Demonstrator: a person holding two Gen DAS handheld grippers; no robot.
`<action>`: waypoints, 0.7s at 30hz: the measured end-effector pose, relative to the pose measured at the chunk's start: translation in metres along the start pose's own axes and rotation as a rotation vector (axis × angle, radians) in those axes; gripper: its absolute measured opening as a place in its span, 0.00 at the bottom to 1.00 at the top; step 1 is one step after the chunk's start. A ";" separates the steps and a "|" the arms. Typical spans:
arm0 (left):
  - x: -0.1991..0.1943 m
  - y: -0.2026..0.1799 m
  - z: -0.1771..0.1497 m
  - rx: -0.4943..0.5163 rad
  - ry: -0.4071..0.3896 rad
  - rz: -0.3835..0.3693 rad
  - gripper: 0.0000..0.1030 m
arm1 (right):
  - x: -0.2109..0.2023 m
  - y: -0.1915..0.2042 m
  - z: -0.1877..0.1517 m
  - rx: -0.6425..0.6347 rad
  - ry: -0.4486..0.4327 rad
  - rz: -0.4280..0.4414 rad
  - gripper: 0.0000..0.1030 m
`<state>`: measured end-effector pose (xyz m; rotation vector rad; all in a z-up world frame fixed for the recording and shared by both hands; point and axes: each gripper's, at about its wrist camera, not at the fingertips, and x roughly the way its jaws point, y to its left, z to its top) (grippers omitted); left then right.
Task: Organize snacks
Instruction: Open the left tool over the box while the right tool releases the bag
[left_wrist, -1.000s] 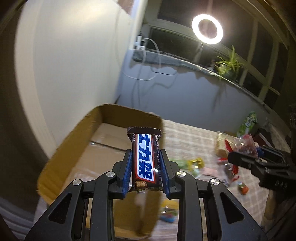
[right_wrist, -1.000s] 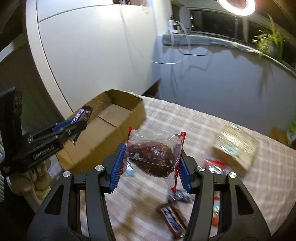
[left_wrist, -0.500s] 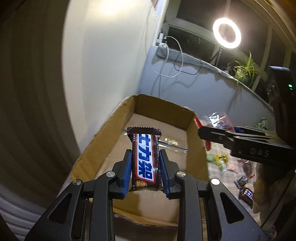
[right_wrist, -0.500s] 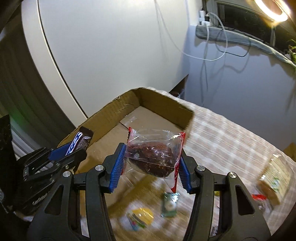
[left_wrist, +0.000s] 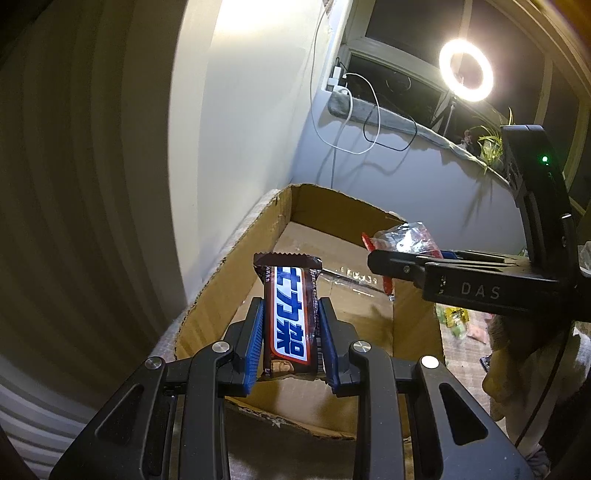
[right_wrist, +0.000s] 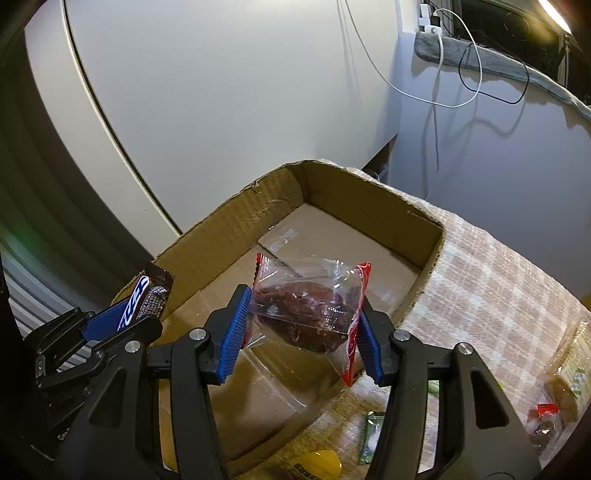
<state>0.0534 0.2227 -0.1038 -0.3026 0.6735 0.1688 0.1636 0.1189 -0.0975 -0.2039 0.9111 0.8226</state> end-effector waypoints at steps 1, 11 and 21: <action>0.000 0.000 0.000 0.002 -0.001 -0.001 0.26 | 0.000 0.001 0.000 -0.003 -0.001 -0.003 0.55; -0.004 -0.001 0.000 0.003 -0.024 0.001 0.26 | -0.004 0.001 0.003 0.003 -0.013 -0.020 0.60; -0.009 -0.006 0.002 0.010 -0.038 -0.003 0.26 | -0.018 -0.004 0.004 0.014 -0.043 -0.035 0.68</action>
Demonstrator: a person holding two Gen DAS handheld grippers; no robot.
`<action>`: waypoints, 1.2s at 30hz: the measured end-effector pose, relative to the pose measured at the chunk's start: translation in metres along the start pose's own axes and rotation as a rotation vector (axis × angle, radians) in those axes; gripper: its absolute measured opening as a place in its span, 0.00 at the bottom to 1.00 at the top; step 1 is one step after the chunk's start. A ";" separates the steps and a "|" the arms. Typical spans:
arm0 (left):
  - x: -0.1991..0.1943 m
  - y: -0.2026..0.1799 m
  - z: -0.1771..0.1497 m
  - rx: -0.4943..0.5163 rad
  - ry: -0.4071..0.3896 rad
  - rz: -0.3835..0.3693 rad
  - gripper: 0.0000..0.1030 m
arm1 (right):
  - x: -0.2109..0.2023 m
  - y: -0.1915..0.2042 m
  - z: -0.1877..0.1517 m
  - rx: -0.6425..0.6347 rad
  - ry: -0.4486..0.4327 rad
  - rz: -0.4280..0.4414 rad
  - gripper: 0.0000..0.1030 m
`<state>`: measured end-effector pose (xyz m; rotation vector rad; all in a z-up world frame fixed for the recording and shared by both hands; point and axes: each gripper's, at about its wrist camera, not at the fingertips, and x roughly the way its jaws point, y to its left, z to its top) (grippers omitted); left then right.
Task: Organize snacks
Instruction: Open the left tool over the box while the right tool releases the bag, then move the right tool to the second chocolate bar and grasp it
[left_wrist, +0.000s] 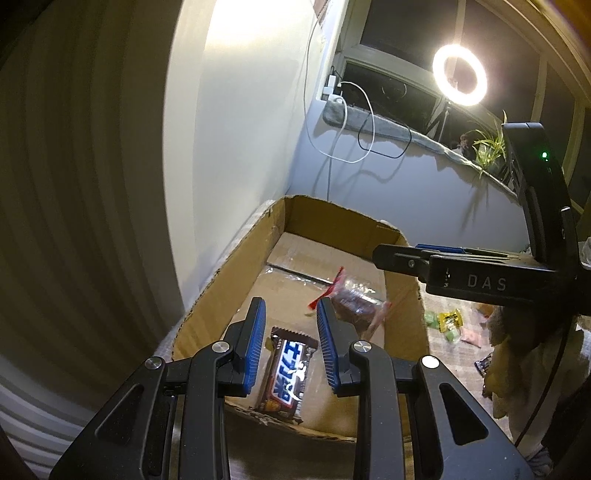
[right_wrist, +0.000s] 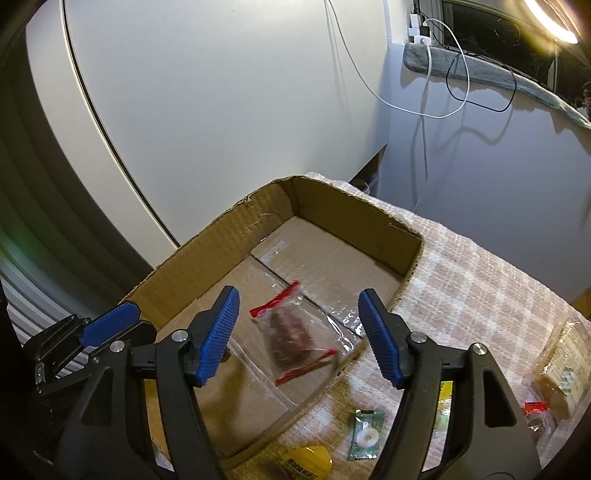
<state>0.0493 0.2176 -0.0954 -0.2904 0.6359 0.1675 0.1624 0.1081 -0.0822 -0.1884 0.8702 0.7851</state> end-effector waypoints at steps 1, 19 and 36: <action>-0.001 -0.002 0.000 0.003 -0.002 -0.002 0.26 | -0.002 -0.001 0.000 0.001 -0.002 0.000 0.68; -0.013 -0.053 -0.002 0.095 -0.030 -0.117 0.33 | -0.084 -0.055 -0.036 0.064 -0.069 -0.091 0.79; 0.006 -0.132 -0.017 0.224 0.074 -0.241 0.33 | -0.137 -0.142 -0.138 0.185 0.017 -0.200 0.79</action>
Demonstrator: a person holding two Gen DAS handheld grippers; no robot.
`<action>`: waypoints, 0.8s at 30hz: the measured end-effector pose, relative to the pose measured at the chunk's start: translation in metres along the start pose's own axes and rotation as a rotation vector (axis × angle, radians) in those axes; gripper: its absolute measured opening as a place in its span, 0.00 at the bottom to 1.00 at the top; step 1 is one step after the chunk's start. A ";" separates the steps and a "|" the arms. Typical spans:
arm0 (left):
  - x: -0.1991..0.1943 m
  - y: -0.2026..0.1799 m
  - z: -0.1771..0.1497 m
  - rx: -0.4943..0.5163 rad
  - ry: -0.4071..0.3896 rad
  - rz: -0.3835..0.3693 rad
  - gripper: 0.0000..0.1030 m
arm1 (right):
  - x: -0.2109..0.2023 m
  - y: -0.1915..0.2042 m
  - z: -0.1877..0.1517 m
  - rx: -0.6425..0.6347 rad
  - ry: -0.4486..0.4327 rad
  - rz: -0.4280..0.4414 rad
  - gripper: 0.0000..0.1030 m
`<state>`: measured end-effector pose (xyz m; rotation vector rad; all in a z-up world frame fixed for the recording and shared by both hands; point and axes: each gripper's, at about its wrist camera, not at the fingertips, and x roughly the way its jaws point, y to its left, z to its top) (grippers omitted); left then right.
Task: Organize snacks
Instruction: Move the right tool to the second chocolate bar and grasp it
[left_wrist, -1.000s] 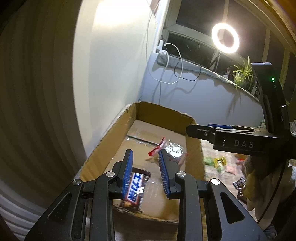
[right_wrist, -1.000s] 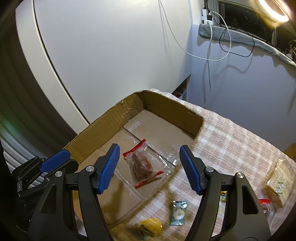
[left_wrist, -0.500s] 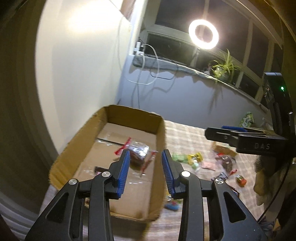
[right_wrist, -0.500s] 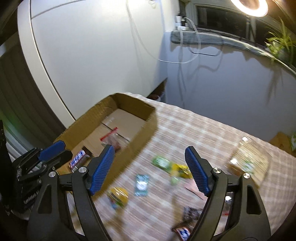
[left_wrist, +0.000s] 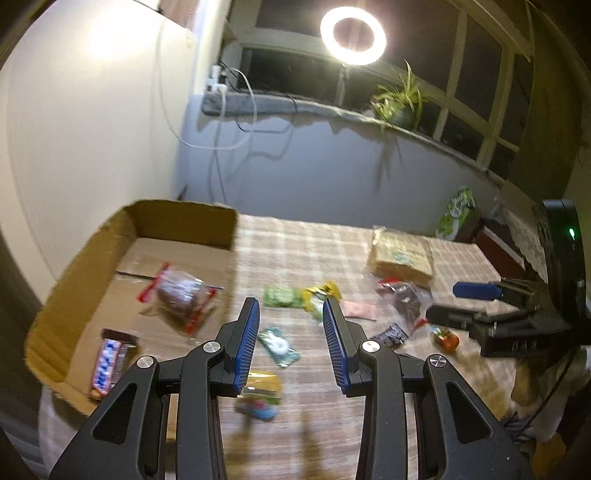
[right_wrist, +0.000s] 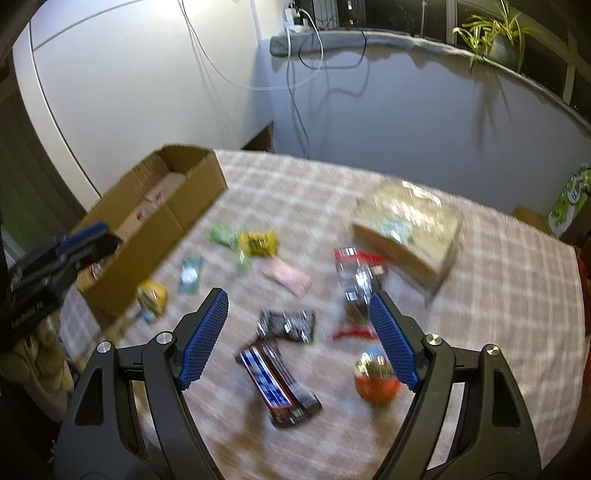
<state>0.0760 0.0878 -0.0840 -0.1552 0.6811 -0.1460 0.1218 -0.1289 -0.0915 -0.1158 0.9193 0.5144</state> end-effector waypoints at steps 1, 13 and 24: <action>0.004 -0.003 0.000 0.003 0.013 -0.004 0.33 | 0.001 -0.002 -0.006 -0.004 0.010 0.003 0.79; 0.069 -0.030 -0.003 0.017 0.188 -0.011 0.33 | 0.022 0.002 -0.043 -0.091 0.083 0.073 0.79; 0.110 -0.032 -0.004 -0.012 0.278 0.010 0.33 | 0.045 0.012 -0.048 -0.176 0.120 0.116 0.68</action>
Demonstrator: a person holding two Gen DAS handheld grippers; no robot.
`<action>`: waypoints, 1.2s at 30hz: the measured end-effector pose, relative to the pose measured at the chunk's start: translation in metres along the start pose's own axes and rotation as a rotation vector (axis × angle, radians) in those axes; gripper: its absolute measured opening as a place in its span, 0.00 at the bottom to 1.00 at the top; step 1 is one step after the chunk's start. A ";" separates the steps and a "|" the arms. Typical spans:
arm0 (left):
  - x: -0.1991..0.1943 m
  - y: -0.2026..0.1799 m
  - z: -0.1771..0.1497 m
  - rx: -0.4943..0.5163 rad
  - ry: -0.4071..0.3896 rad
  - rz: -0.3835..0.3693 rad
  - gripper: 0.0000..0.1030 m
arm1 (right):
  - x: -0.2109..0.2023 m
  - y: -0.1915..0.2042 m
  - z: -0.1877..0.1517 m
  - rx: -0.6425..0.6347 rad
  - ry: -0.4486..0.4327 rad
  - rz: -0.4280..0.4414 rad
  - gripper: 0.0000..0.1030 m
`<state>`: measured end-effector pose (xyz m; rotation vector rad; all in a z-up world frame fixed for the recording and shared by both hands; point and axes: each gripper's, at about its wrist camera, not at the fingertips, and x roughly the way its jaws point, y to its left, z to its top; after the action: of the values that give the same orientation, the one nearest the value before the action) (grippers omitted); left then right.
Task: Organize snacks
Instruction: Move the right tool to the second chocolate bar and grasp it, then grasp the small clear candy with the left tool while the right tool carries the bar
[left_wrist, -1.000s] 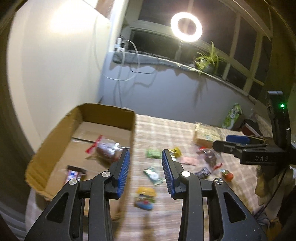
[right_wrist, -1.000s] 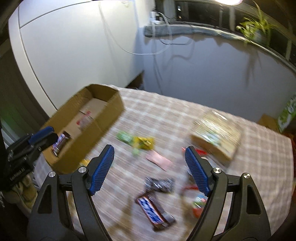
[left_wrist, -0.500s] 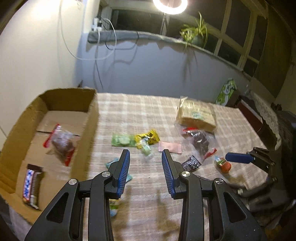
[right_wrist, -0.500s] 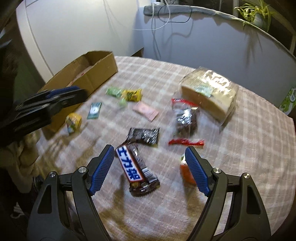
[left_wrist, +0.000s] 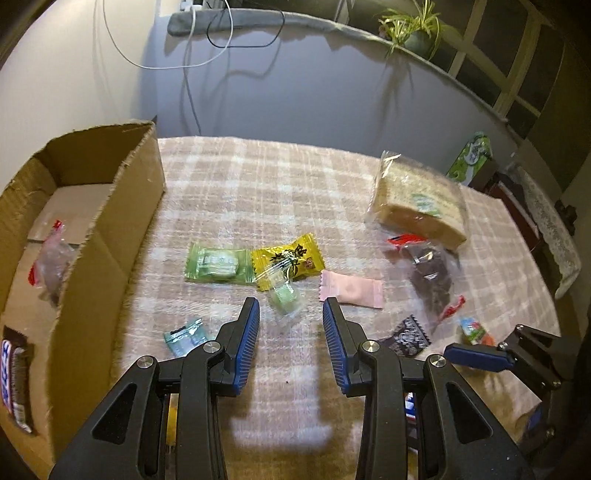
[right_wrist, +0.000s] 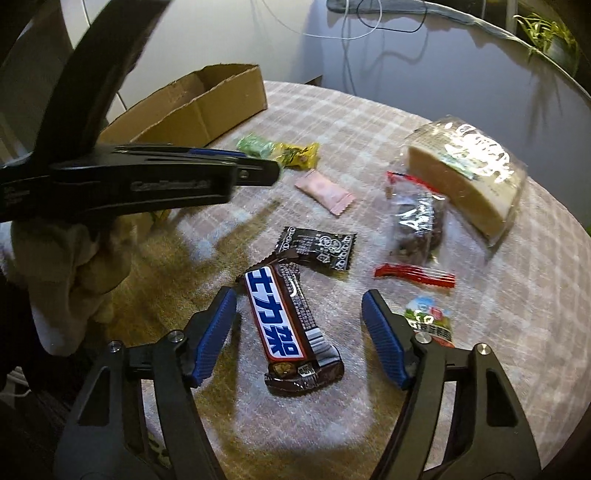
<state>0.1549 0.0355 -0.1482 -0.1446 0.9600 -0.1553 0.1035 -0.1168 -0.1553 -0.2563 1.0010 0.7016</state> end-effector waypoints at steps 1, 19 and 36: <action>0.003 -0.001 0.000 0.003 0.005 0.008 0.33 | 0.002 0.001 0.000 -0.004 0.002 0.001 0.67; 0.010 -0.012 0.003 0.062 -0.011 0.054 0.16 | 0.008 0.010 0.003 -0.070 0.015 -0.013 0.29; -0.052 0.007 0.009 0.025 -0.176 -0.003 0.16 | -0.036 0.019 0.011 -0.042 -0.060 -0.045 0.29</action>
<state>0.1336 0.0530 -0.1028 -0.1345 0.7824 -0.1540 0.0866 -0.1119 -0.1174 -0.2925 0.9215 0.6863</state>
